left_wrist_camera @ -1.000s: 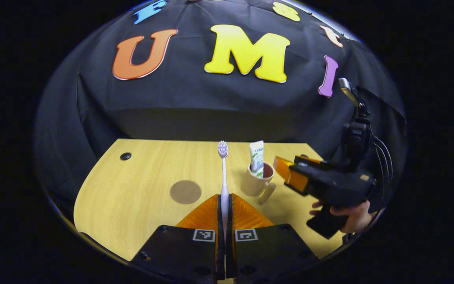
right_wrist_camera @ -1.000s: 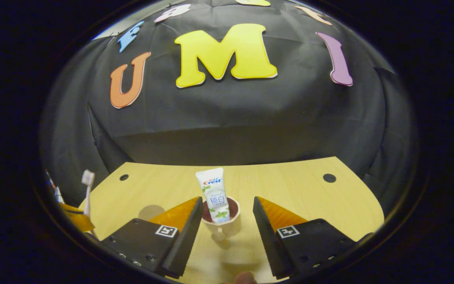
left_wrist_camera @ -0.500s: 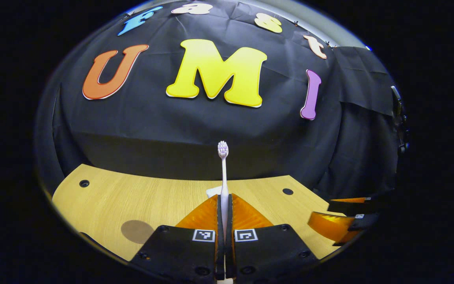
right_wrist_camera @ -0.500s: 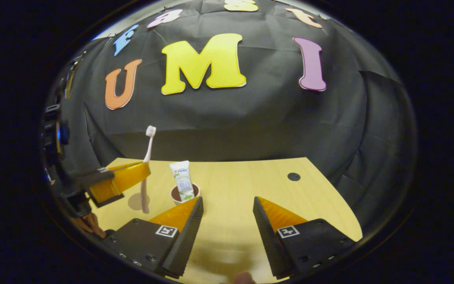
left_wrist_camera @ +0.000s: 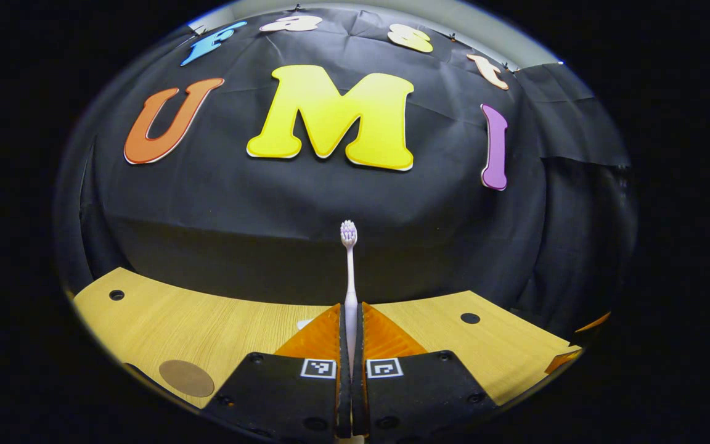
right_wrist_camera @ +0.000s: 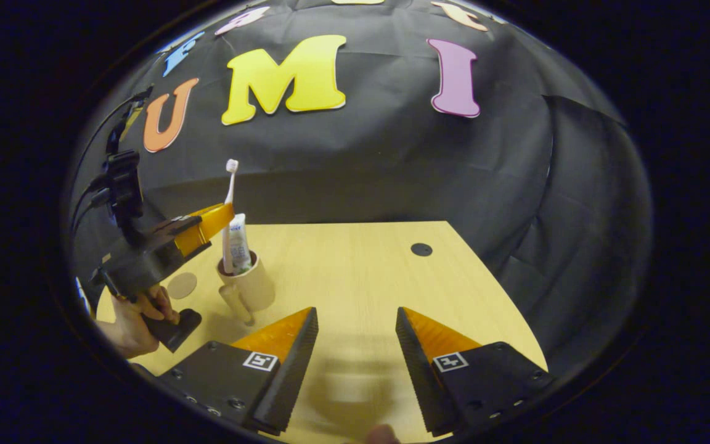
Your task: Put the toothbrush and toothpaste on the desktop into the cup, then pick up the cup and place it on the coaster on the desktop.
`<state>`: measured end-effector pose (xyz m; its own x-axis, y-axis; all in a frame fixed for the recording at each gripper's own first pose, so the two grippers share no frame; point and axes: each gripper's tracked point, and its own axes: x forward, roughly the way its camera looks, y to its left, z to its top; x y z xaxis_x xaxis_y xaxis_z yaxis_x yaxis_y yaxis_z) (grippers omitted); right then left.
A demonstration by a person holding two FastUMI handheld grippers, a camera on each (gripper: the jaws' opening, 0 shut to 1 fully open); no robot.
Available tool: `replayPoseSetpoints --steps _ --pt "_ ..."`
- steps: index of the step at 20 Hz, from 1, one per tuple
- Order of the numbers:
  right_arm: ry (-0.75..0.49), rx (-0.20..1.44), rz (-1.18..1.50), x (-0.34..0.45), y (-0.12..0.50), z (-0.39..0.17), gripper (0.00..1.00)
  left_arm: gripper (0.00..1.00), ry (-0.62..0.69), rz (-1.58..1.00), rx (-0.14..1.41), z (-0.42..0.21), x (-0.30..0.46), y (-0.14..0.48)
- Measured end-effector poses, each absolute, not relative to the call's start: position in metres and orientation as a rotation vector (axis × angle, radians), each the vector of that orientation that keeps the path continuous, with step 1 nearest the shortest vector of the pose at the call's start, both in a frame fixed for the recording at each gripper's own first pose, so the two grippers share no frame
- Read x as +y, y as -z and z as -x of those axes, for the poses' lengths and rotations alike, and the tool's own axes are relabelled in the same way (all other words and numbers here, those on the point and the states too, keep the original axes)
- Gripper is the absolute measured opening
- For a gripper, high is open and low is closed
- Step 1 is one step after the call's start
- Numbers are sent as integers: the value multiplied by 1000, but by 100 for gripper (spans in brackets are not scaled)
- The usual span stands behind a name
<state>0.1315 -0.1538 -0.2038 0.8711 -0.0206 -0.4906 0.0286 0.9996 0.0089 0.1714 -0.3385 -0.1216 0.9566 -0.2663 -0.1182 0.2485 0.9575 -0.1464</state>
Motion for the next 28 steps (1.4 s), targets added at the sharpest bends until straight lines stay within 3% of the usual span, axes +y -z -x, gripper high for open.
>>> replayPoseSetpoints --steps 7,10,12,17,20,21,22,23,26,28 --pt "42 550 -53 -156 214 -134 75 7 187 140 154 -169 -331 145" --pt "46 557 -50 -155 216 -134 75 15 179 144 173 -167 -330 153" --pt "54 568 -66 -155 218 -134 75 27 174 143 186 -164 -328 157" --pt "42 574 -58 -144 219 -133 75 41 176 148 155 -153 -317 134" --pt "28 569 -55 -129 213 -134 75 68 165 141 113 -138 -298 103" --pt "23 575 -46 -123 212 -135 75 82 157 136 100 -132 -291 93" --pt "20 585 -31 -118 212 -135 75 76 157 131 93 -125 -283 85" --pt "11 595 -22 -112 210 -135 76 77 152 129 92 -117 -274 77" --pt "-31 617 -12 -84 198 -138 79 100 87 136 90 -98 -232 59" --pt "-56 621 5 -66 190 -141 85 98 56 129 94 -84 -206 51"
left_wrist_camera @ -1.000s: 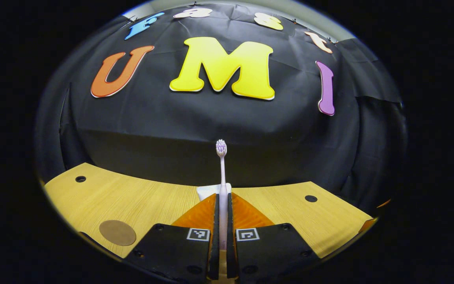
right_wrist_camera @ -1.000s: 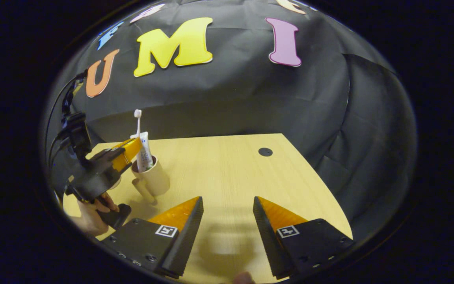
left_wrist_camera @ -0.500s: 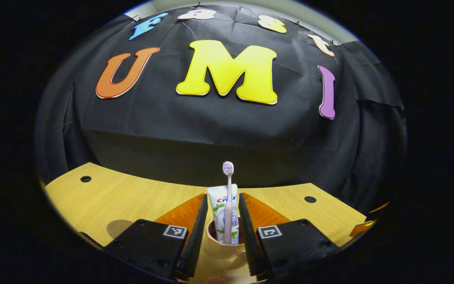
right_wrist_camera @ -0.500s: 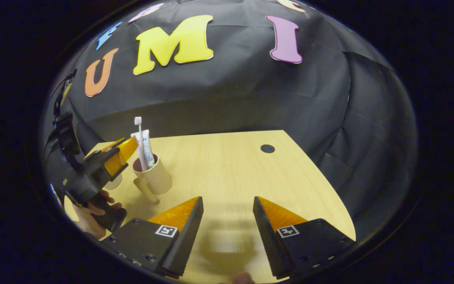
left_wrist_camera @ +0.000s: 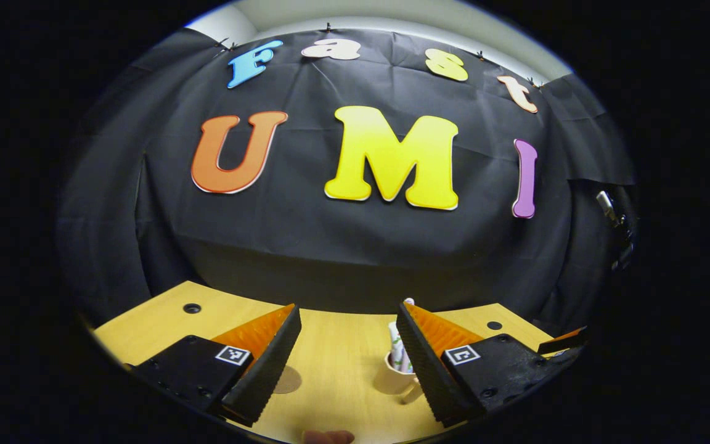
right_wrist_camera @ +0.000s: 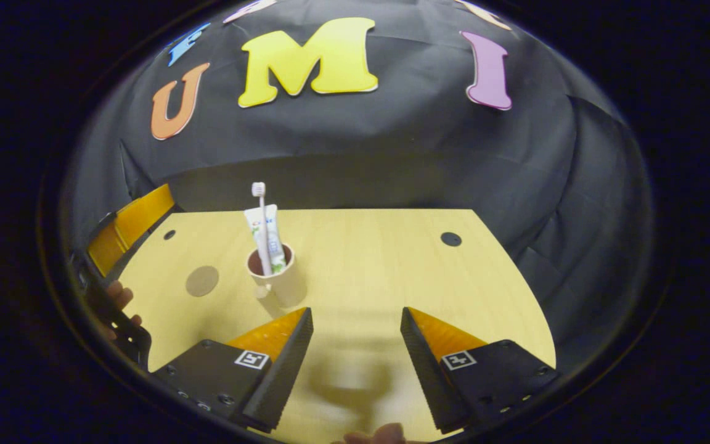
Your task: Put the toothbrush and toothpaste on the desktop into the cup, then pick up the cup and place it on the coaster on the desktop.
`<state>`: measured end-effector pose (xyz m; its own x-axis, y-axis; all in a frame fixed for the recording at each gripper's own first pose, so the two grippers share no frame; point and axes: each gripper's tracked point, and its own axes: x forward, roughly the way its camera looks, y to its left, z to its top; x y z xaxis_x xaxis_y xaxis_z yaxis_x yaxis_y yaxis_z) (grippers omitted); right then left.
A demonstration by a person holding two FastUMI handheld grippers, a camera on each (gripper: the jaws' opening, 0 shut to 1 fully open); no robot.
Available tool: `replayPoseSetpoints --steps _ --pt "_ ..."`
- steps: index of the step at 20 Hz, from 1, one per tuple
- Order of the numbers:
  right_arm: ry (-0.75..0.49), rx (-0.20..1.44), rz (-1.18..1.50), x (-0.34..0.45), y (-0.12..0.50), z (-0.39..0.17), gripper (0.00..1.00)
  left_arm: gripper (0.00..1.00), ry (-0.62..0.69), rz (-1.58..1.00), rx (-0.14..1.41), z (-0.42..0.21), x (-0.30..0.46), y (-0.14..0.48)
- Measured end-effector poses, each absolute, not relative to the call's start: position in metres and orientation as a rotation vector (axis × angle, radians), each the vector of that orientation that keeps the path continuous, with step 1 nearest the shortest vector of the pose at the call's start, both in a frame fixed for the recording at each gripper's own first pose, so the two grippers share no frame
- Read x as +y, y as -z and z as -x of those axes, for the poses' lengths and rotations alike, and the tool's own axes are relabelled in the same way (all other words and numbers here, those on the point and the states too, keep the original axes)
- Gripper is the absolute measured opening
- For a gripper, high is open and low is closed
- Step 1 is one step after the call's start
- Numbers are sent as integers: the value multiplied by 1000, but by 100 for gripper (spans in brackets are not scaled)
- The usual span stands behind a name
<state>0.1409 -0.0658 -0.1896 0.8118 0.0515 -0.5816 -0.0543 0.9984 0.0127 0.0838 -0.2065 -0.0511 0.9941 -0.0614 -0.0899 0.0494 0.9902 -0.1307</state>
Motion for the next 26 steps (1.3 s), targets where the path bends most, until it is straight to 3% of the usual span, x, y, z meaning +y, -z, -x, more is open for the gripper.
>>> replayPoseSetpoints --steps 8,17,26 --pt "-154 769 -35 12 186 -157 92 98 -39 93 108 -27 -125 20" --pt "-138 1096 -21 47 243 -184 92 98 -142 105 126 14 -61 8" --pt "-124 1259 61 54 293 -217 91 98 -214 135 205 31 -32 29"
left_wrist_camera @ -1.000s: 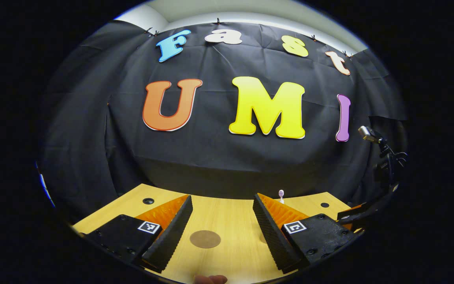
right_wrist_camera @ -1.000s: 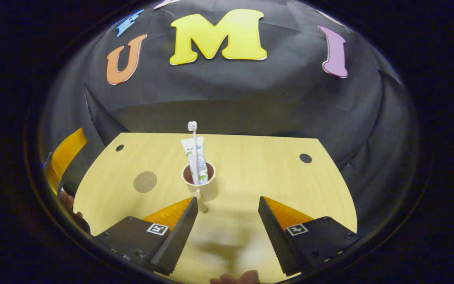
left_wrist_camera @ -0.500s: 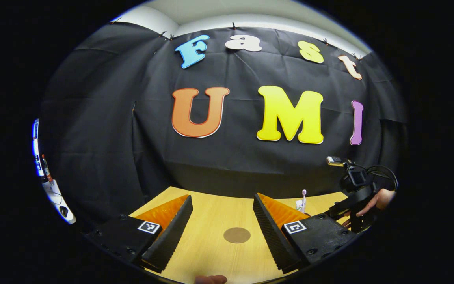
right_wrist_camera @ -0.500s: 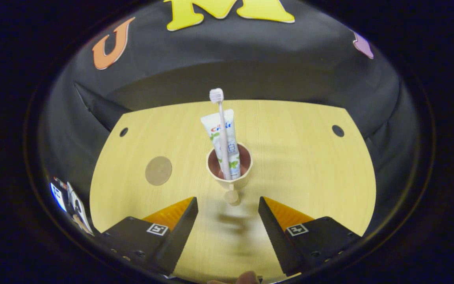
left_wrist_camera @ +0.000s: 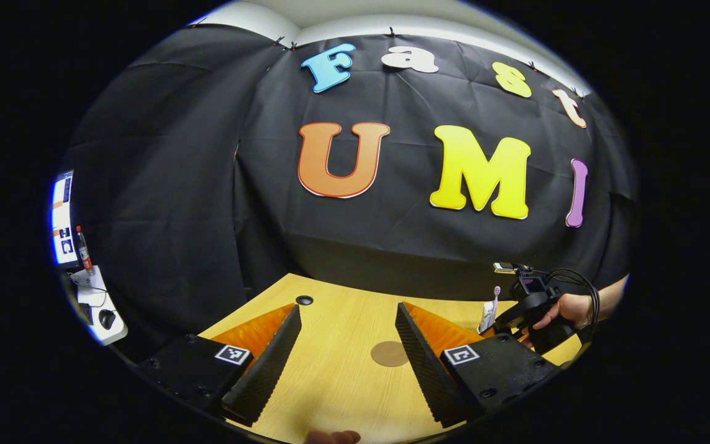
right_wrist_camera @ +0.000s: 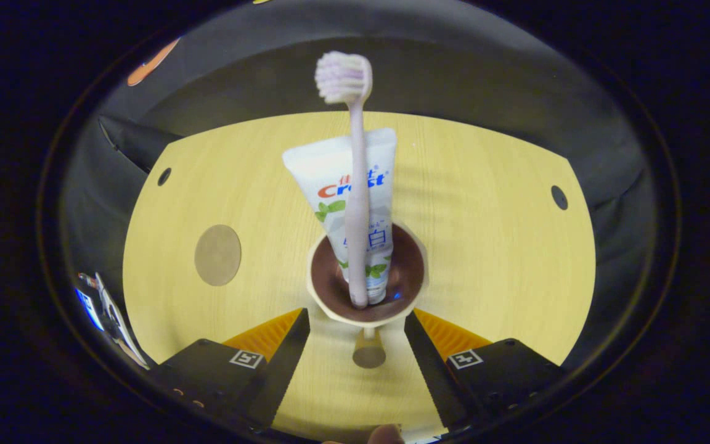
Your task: Put the toothbrush and toothpaste on the desktop into the cup, then pick up the cup and place it on the coaster on the desktop.
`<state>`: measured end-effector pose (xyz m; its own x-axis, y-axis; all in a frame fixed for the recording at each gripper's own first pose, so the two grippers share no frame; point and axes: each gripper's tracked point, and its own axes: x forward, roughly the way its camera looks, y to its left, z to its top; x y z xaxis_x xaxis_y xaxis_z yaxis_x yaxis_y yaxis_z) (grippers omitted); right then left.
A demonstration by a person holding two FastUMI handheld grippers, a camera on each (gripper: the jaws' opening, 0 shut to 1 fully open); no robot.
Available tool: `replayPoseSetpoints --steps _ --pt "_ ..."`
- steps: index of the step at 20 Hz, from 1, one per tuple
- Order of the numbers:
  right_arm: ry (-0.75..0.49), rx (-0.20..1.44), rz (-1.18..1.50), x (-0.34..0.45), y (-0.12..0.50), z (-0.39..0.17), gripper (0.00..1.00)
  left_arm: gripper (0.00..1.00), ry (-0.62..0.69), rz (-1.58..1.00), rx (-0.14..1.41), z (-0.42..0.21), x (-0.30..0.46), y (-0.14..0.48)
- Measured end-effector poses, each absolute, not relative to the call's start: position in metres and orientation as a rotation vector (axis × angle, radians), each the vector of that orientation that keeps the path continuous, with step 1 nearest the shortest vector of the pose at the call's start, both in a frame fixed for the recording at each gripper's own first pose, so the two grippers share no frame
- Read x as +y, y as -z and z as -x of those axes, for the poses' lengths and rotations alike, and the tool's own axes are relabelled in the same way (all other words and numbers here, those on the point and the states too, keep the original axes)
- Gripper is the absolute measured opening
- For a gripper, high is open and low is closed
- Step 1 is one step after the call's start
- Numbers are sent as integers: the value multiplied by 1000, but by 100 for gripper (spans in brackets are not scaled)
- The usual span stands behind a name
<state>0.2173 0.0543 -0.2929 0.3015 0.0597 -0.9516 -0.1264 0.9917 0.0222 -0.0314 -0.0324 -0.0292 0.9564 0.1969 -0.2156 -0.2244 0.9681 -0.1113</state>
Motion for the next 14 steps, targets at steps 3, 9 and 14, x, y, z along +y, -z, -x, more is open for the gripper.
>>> replayPoseSetpoints --steps 3,9,14 --pt "-118 1279 59 52 304 -225 91 98 -229 122 213 34 -25 30" --pt "-108 1317 91 48 317 -225 75 98 -250 137 258 35 -18 43" --pt "-111 1334 71 47 321 -224 66 98 -243 141 271 36 -17 48"
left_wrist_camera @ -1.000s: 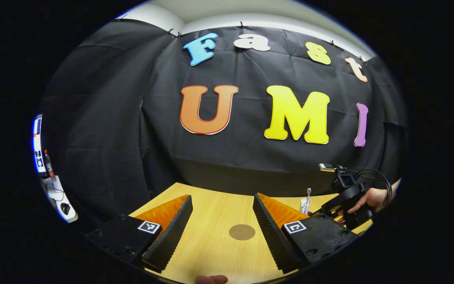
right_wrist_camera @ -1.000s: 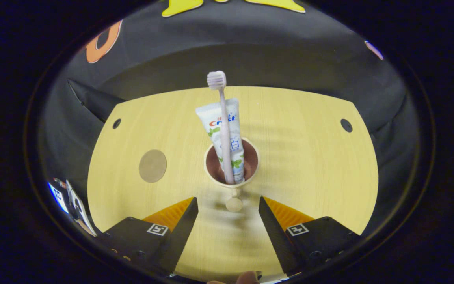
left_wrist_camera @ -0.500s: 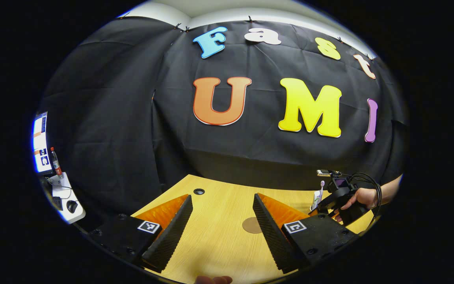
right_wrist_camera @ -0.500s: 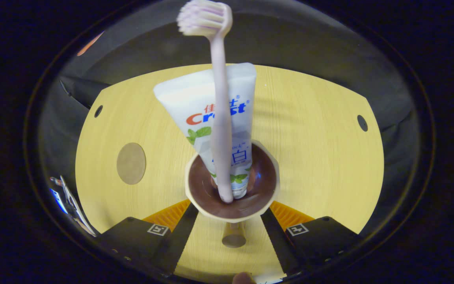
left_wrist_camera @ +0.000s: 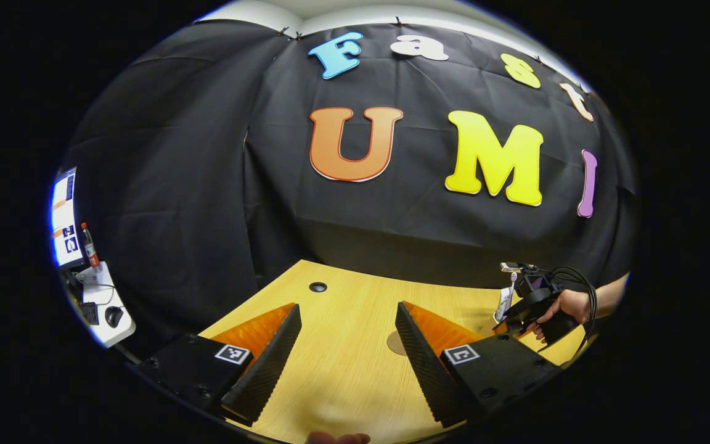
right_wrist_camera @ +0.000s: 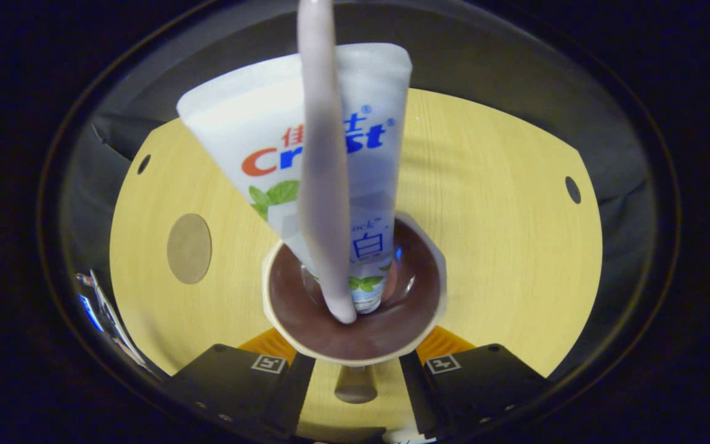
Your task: Put the toothbrush and toothpaste on the desktop into the cup, then pick up the cup and place it on the coaster on the desktop.
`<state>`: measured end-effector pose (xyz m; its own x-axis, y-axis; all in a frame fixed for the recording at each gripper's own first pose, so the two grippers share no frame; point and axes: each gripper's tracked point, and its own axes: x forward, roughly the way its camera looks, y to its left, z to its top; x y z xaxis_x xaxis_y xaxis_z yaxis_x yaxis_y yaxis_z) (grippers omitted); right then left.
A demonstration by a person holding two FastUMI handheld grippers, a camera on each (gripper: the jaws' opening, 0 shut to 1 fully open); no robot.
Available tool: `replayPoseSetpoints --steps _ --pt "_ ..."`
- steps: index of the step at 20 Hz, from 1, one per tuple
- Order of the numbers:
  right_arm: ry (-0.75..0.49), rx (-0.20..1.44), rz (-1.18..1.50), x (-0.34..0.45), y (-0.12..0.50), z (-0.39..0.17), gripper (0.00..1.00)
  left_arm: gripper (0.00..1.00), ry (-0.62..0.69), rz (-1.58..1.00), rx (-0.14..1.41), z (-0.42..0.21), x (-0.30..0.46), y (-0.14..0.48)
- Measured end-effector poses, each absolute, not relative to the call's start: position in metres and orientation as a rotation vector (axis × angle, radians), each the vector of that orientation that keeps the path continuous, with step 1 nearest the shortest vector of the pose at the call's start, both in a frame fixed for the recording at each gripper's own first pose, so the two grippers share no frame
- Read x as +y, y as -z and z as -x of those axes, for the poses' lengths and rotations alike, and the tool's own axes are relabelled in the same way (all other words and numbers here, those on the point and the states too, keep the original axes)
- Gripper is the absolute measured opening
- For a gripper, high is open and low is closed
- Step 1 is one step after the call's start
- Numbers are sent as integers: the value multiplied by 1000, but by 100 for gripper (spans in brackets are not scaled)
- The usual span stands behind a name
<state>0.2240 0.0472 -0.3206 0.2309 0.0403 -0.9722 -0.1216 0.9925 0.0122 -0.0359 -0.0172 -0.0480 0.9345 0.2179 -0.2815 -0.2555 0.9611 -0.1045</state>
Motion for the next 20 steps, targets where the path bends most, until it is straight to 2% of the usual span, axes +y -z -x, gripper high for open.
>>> replayPoseSetpoints --steps 5,8,13,20 --pt "-131 1343 111 46 323 -220 58 98 -224 133 272 34 -22 47" --pt "-111 1345 98 45 316 -222 27 98 -221 142 283 38 -24 53" --pt "-112 1337 123 46 318 -222 24 98 -235 153 299 44 -21 58" --pt "-140 1284 147 48 314 -229 25 98 -245 163 293 62 -8 60"
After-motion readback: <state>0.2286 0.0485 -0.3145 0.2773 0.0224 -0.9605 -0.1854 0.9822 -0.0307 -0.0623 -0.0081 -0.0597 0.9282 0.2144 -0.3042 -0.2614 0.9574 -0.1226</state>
